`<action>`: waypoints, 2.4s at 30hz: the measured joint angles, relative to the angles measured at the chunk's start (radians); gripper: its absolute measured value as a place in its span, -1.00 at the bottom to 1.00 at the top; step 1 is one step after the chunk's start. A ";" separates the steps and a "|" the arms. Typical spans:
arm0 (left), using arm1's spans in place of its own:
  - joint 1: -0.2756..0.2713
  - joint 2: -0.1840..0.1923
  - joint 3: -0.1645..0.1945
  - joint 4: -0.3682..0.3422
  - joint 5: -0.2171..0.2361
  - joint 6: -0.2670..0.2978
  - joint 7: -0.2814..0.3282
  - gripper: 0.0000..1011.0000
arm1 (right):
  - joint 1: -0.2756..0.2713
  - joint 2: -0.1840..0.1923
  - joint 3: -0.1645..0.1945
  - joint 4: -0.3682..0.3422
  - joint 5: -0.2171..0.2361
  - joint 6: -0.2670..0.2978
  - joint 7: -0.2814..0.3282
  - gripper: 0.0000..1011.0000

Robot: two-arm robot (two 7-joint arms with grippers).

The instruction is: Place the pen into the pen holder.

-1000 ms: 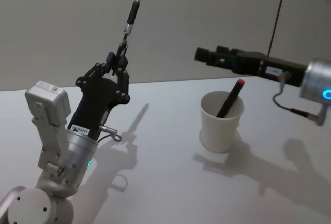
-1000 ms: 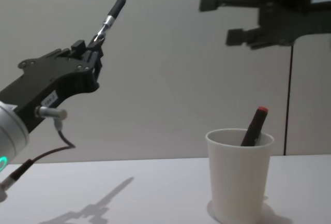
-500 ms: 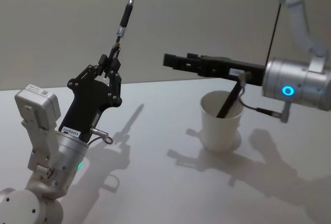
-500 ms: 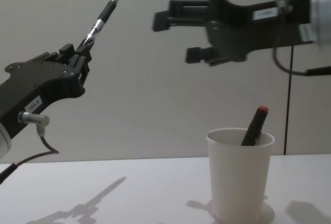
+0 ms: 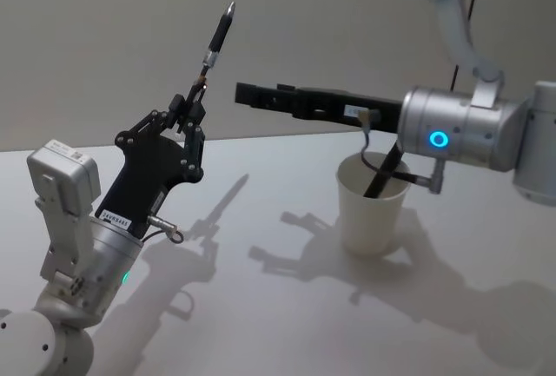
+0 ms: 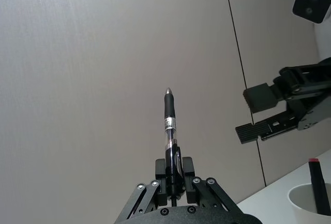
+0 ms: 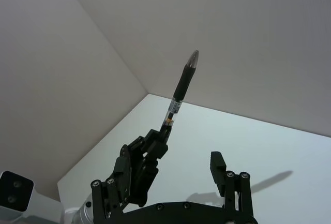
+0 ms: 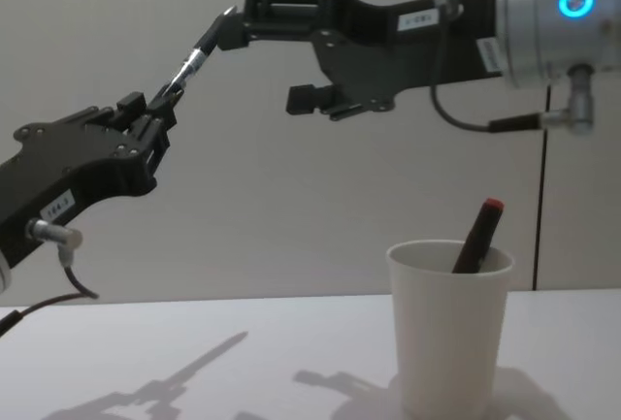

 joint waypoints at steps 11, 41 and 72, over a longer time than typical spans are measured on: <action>-0.002 0.008 -0.013 0.005 -0.001 0.000 -0.023 -0.64 | 0.020 -0.043 -0.016 0.047 0.052 -0.027 -0.086 0.98; -0.002 0.008 -0.025 0.003 -0.004 0.023 -0.071 -0.64 | 0.028 -0.123 -0.045 0.158 0.268 -0.216 -0.195 0.98; 0.009 0.013 -0.041 -0.003 -0.025 0.038 -0.099 -0.64 | 0.095 -0.174 -0.093 0.264 0.177 -0.225 -0.124 0.98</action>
